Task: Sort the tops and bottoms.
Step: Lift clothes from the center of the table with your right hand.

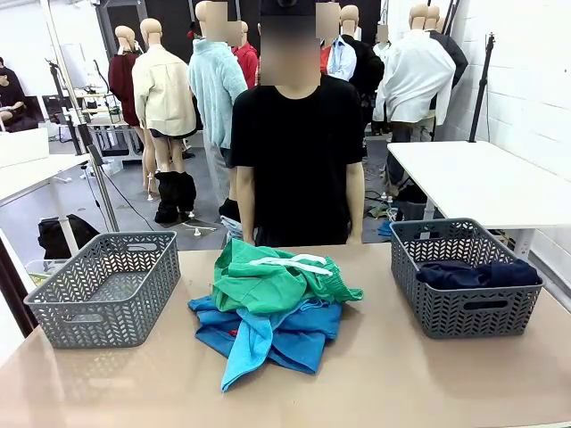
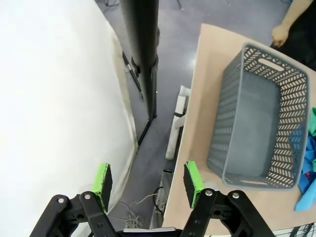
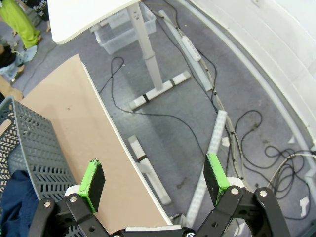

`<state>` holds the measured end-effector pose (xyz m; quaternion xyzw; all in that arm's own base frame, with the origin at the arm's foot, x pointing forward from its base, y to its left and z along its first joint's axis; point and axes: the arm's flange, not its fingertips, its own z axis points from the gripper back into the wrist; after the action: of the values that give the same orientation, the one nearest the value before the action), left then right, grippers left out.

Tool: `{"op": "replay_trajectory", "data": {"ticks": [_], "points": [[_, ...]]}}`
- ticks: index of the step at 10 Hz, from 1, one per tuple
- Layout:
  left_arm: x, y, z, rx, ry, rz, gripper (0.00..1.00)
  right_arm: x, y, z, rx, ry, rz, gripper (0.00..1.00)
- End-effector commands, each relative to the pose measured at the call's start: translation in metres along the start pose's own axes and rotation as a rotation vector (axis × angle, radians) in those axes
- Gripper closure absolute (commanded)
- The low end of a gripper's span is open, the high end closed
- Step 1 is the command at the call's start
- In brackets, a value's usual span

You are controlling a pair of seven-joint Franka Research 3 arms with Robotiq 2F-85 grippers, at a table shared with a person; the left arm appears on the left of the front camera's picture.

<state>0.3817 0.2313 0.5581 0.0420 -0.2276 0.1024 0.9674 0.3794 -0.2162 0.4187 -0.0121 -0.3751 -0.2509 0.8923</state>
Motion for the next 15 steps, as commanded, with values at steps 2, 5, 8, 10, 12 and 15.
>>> {"op": "replay_trajectory", "data": {"ticks": [2,5,8,10,12,15], "points": [[0.0,0.0,0.0,0.0,0.0,0.0,0.24,0.0,0.001,0.001,-0.003,0.006,0.004,0.0],[0.0,0.0,0.0,0.0,0.0,0.0,0.24,0.0,0.001,0.001,-0.003,0.006,0.004,0.0],[0.0,0.0,0.0,0.0,0.0,0.0,0.24,0.022,0.031,0.035,0.036,-0.075,0.101,0.0],[0.0,0.0,0.0,0.0,0.0,0.0,0.24,0.059,0.105,0.101,0.007,-0.206,0.243,0.0],[0.0,0.0,0.0,0.0,0.0,0.0,0.24,0.067,0.161,0.162,0.027,-0.33,0.297,0.0],[0.0,0.0,0.0,0.0,0.0,0.0,0.24,0.059,0.235,0.188,0.12,-0.261,0.536,0.0]]}}
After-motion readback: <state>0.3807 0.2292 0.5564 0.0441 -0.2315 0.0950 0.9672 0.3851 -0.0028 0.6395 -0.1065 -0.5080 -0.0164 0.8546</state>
